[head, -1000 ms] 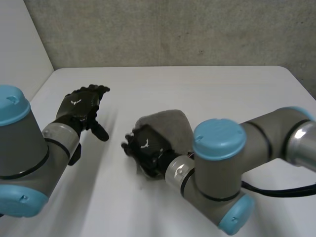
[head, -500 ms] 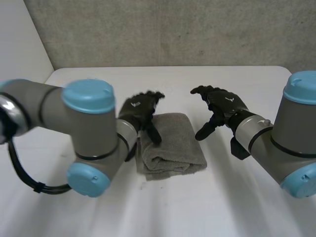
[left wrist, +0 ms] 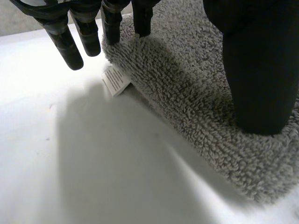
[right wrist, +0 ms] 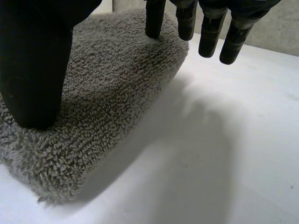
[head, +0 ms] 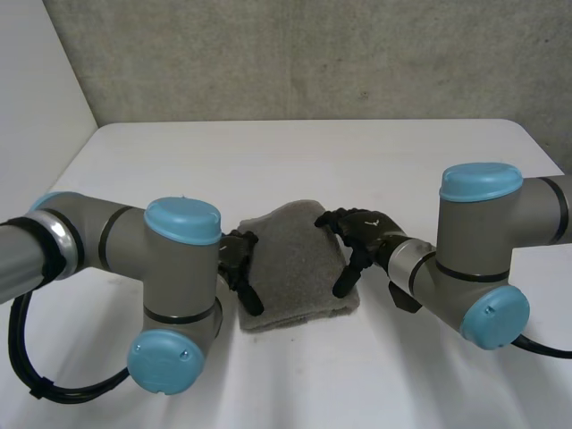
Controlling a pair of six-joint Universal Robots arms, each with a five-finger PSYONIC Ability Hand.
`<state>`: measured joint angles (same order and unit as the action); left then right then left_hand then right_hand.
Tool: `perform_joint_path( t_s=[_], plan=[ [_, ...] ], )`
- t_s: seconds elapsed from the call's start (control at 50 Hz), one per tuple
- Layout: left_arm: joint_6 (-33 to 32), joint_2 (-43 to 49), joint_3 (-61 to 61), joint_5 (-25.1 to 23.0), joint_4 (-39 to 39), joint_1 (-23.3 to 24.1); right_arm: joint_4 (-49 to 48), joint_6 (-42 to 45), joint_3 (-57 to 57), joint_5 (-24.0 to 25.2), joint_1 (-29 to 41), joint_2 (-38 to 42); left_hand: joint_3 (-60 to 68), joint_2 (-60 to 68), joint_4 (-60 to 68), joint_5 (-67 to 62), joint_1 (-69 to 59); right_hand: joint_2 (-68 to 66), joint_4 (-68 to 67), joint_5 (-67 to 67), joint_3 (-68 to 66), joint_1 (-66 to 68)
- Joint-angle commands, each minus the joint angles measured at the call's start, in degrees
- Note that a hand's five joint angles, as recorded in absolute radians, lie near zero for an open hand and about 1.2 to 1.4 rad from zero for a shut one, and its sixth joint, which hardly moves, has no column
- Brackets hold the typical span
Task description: Fold the towel.
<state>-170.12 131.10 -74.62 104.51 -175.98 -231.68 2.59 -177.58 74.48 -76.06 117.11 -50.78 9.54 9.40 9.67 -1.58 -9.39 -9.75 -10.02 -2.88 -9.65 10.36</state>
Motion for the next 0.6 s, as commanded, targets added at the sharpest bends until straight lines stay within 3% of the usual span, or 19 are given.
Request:
perform_joint_path(
  t_s=[0.02,0.2,0.3,0.46,0.6],
  plan=[
    [0.05,-5.14,-0.79,-0.18,-0.07,0.09,0.13,1.18,-0.48,-0.23,0.04,-0.8,0.46,0.6,0.33,1.58,-0.61,-0.25,0.02,2.88,-0.35,-0.36],
    [-0.03,-18.48,0.35,-0.18,0.55,-1.75,-0.39,0.92,-0.3,-2.08,-0.92,-13.11,0.46,0.6,0.33,1.58,-0.61,-0.25,0.02,2.88,-0.35,-0.36],
    [-0.38,-26.83,0.7,-0.97,1.16,-6.14,-0.48,1.53,-1.61,-8.57,-3.73,-24.17,0.46,0.6,0.33,1.58,-0.61,-0.25,0.02,2.88,-0.35,-0.36],
    [-6.35,-35.02,0.7,-2.11,4.14,-11.6,4.88,4.96,-4.26,-12.27,-6.01,-28.49,0.46,0.6,0.33,1.58,-0.61,-0.25,0.02,2.88,-0.35,-0.36],
    [-8.74,-37.93,0.09,-3.17,8.72,-11.95,5.85,5.05,-3.47,-13.06,-6.55,-30.69,0.46,0.6,0.33,1.58,-0.61,-0.25,0.02,2.88,-0.35,-0.36]
  ],
)
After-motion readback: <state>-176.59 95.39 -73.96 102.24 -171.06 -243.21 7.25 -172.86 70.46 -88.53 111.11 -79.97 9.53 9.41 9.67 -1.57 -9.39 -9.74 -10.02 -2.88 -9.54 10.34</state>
